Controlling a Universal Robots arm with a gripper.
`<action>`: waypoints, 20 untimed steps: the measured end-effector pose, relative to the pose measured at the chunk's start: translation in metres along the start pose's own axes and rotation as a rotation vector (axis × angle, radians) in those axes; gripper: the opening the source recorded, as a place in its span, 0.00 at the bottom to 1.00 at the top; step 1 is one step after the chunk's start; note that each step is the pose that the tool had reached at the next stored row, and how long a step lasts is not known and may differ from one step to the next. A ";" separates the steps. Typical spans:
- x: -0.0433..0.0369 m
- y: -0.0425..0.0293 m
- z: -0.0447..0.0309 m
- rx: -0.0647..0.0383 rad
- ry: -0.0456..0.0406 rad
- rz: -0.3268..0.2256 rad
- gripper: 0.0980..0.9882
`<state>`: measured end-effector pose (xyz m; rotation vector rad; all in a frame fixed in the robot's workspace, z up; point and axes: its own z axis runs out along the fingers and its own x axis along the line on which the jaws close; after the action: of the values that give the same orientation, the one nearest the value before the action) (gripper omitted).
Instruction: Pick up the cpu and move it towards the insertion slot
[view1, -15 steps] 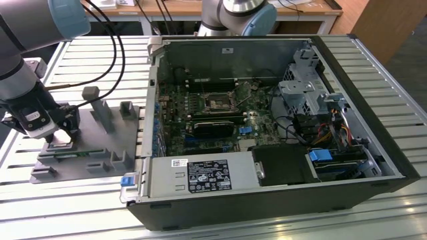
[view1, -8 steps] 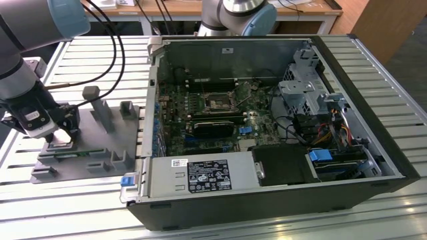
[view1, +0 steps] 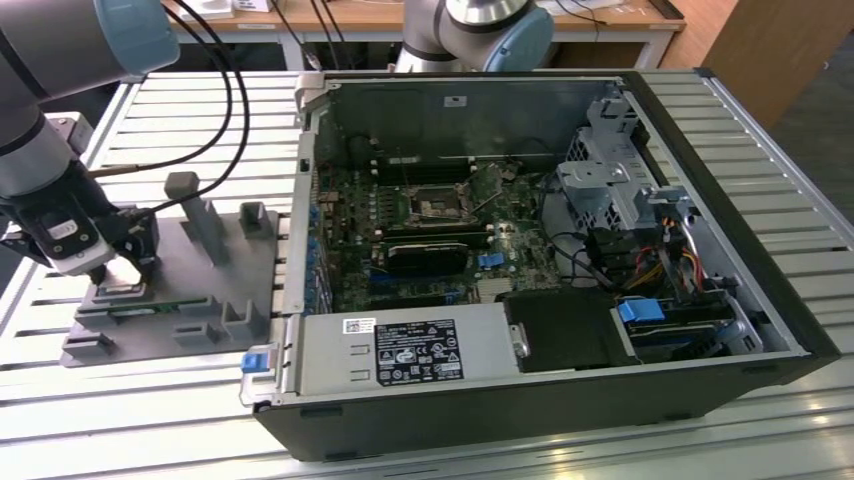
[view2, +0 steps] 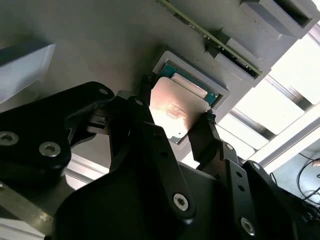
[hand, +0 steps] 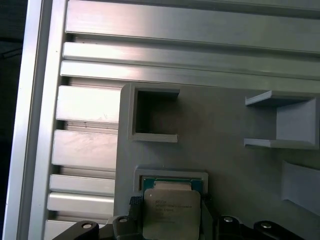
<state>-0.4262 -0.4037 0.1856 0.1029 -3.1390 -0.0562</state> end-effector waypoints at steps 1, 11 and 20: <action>0.0000 0.0000 -0.0002 0.000 0.0001 0.000 0.51; 0.0000 0.0001 -0.0036 0.000 0.0002 0.000 0.51; 0.0000 0.0002 -0.0056 0.000 0.0002 0.000 0.51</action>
<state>-0.4262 -0.4037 0.1913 0.1029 -3.1388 -0.0560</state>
